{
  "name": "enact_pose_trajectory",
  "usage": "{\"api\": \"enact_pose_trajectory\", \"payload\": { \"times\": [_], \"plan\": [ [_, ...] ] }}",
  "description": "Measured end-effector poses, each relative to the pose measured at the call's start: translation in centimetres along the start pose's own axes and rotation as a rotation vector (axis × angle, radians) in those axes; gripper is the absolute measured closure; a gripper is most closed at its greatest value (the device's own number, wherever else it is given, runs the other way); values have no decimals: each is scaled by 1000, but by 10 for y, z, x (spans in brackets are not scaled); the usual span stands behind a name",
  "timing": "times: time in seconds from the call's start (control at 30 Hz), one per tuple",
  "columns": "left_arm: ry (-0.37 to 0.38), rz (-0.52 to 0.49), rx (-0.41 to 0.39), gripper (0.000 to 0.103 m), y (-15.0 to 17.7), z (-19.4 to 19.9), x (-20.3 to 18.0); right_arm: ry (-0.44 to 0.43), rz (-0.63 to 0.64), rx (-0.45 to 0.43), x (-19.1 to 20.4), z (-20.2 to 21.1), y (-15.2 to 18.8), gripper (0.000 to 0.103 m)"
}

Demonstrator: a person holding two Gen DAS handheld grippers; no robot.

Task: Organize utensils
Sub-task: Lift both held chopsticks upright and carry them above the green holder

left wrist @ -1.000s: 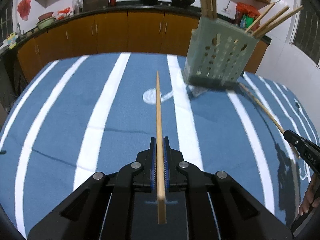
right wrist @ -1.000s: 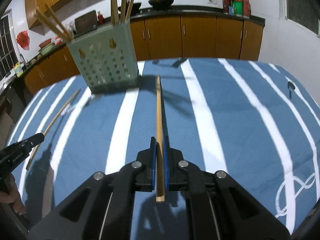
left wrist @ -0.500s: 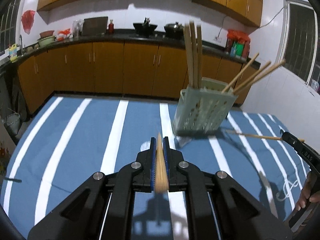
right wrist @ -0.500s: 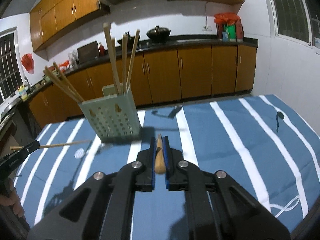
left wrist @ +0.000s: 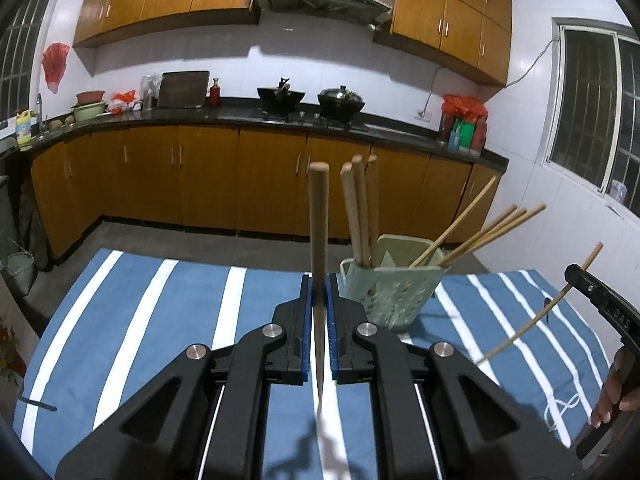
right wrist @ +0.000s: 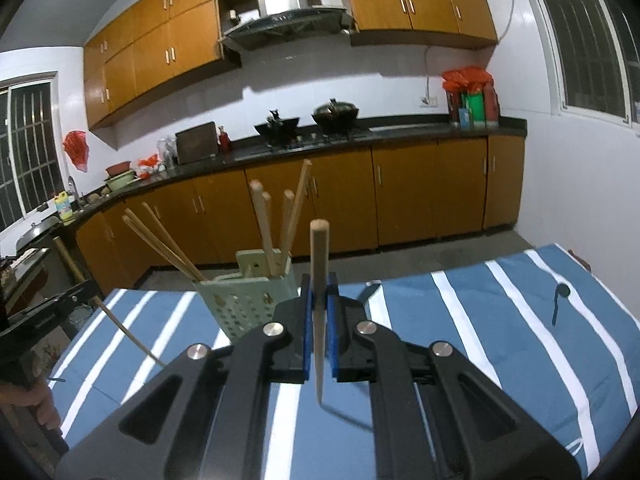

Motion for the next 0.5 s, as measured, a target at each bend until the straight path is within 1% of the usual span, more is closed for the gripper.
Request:
{"api": "enact_pose_trajectory", "payload": {
  "times": [0.1,0.2,0.33,0.5],
  "plan": [
    [15,6,-24,96,-12,1,-5,-30,-4,-29,7,4,-16,95],
    [34,8,-66,96,-30,3,-15,-59,-8,-74,17,8,-38,95],
    [60,2,-148,96,-60,5,-31,-93,-22,-162,32,11,-74,95],
    [81,1,-262,96,-96,-1,-52,-115,-28,-264,48,5,-108,95]
  ]
}}
Point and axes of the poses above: each gripper's, at about its wrist camera, not at the fingertips, and z roughly against the way its jaws point, x to its left, y to its underside, the point moved 7 cm from there along -z, roughly the way its jaws point, and after that the axes turned 13 degrees about -x, right-handed, at the moved point
